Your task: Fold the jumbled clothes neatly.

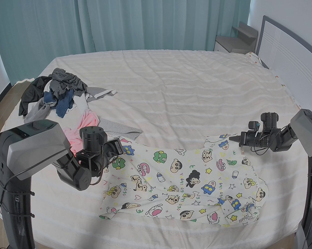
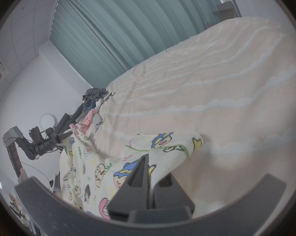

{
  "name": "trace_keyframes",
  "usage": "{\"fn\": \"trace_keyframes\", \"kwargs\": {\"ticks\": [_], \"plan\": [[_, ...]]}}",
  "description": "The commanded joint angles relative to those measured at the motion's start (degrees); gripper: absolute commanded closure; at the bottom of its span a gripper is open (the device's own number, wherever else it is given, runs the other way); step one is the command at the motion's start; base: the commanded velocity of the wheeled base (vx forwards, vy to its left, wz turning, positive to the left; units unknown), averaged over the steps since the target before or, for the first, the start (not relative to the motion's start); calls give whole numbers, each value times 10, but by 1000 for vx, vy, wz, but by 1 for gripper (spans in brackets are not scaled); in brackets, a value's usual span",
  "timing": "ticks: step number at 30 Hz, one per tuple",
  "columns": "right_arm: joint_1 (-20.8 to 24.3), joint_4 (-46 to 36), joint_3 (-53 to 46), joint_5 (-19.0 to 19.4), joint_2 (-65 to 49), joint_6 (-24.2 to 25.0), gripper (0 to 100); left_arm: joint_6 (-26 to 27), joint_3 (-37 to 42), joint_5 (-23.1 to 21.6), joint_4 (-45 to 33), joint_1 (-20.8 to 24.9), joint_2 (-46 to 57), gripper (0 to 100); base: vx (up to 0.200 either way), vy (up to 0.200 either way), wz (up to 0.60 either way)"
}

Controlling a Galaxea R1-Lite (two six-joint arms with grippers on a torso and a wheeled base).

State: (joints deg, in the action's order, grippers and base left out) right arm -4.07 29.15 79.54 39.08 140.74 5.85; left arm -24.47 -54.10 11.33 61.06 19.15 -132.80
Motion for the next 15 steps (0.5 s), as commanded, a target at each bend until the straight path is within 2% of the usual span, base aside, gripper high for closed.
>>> {"fn": "trace_keyframes", "kwargs": {"ticks": [1, 7, 15], "plan": [[-2, 13, -34, 19, -34, 7, 100, 6, 40, -3, 8, 0, 14, 100, 0, 0, 0], [-17, 9, -67, 57, -61, 7, 100, 12, 49, -4, 24, -2, 28, 100, 0, 0, 0], [-15, -6, -75, 61, -55, 7, 100, 16, 44, -3, 43, 5, 28, 100, 0, 0, 0]]}}
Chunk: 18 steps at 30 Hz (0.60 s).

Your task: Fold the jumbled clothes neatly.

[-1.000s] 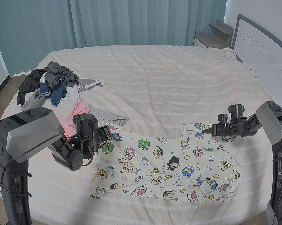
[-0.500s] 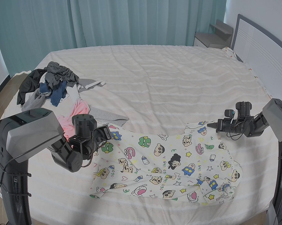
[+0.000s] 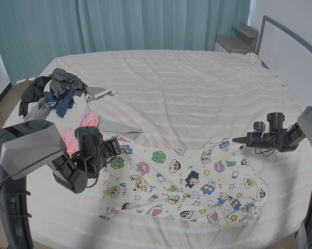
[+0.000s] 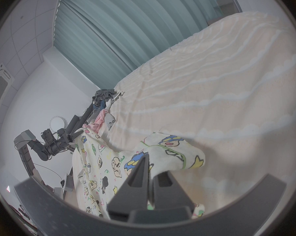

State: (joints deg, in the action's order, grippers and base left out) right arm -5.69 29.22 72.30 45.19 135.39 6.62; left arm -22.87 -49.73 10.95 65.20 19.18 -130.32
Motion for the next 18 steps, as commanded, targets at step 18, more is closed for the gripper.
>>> {"fn": "trace_keyframes", "kwargs": {"ticks": [18], "plan": [[-49, -32, -109, 46, -60, -47, 100, 41, 112, -86, 13, 10, 81, 100, 0, 0, 0]]}}
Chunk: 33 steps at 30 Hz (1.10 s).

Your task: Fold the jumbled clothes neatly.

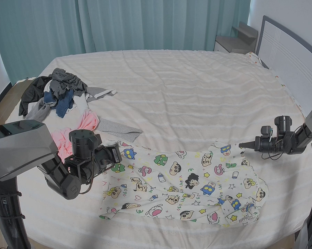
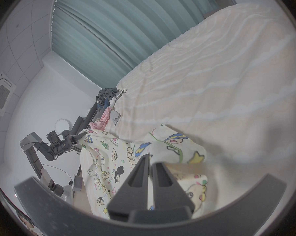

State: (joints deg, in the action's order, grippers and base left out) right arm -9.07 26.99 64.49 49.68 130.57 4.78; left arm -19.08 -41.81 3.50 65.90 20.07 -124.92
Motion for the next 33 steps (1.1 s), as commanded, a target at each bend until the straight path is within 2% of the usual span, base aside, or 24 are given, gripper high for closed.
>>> {"fn": "trace_keyframes", "kwargs": {"ticks": [1, 8, 19, 20, 25, 28, 33], "plan": [[-18, -18, -41, 2, -14, -47, 100, 6, 46, -19, 5, 1, 35, 100, 0, 0, 0], [-19, -62, -52, 4, -12, -95, 100, 16, 96, -43, 7, 1, 54, 100, 0, 0, 0], [-1, -99, 2, -11, 14, -93, 100, 17, 114, -43, 34, 5, 54, 100, 0, 0, 0], [-2, -99, 4, -11, 14, -93, 0, 19, 119, -43, 34, 6, 55, 100, 0, 0, 0], [-3, -99, 3, -11, 11, -93, 0, 31, 134, -48, 38, 6, 55, 100, 0, 0, 0], [-3, -100, 5, -12, 15, -93, 0, 48, 146, -61, 68, 7, 48, 100, 0, 0, 0], [2, -99, 18, -23, 31, -93, 0, 49, 148, -60, 85, 12, 43, 100, 0, 0, 0]]}}
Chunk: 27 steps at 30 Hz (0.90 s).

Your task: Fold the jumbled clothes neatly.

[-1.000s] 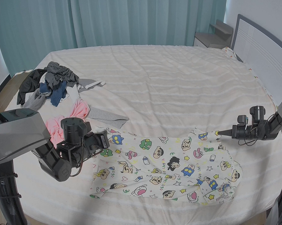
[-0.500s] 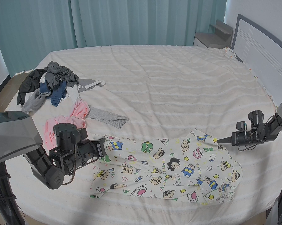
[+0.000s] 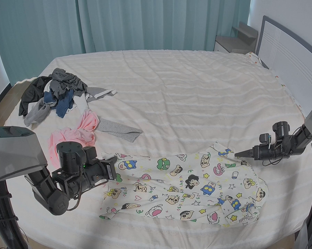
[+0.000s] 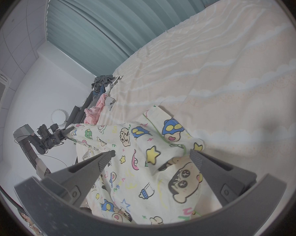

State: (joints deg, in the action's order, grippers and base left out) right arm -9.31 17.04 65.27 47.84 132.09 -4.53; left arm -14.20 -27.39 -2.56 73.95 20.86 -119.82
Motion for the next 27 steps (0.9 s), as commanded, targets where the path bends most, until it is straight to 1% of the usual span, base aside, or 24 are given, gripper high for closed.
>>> {"fn": "trace_keyframes", "kwargs": {"ticks": [1, 8, 11, 14, 15, 19, 20, 22, 23, 24, 27], "plan": [[11, 3, 18, -12, 22, 1, 0, 1, 9, 1, 6, 4, -8, 100, 0, 0, 0], [35, 1, 50, -35, 37, 2, 0, 1, 19, 2, 7, 4, -7, 100, 0, 0, 0], [46, -1, 51, -37, 40, 3, 0, 1, 20, 3, 10, 5, -7, 100, 0, 0, 0], [53, 0, 51, -49, 44, 3, 0, 1, 23, 4, 20, 6, -7, 100, 0, 0, 0], [55, 3, 52, -57, 48, 3, 100, 1, 25, 5, 24, 7, -8, 100, 0, 0, 0], [59, 5, 60, -80, 54, 3, 100, 1, 35, 5, 33, 9, -8, 100, 0, 0, 0], [59, 5, 60, -80, 54, 3, 100, 1, 35, 5, 33, 9, -8, 100, 0, 0, 0], [61, 7, 60, -103, 56, 1, 100, 1, 39, 5, 38, 9, -8, 100, 0, 0, 0], [61, 7, 60, -103, 56, 1, 100, 1, 39, 5, 38, 9, -8, 100, 0, 0, 0], [65, 12, 60, -123, 56, 0, 100, 1, 40, 5, 40, 9, -7, 100, 0, 0, 0], [65, 16, 47, -129, 43, -3, 100, 1, 43, 5, 44, 9, -7, 100, 0, 0, 0]]}}
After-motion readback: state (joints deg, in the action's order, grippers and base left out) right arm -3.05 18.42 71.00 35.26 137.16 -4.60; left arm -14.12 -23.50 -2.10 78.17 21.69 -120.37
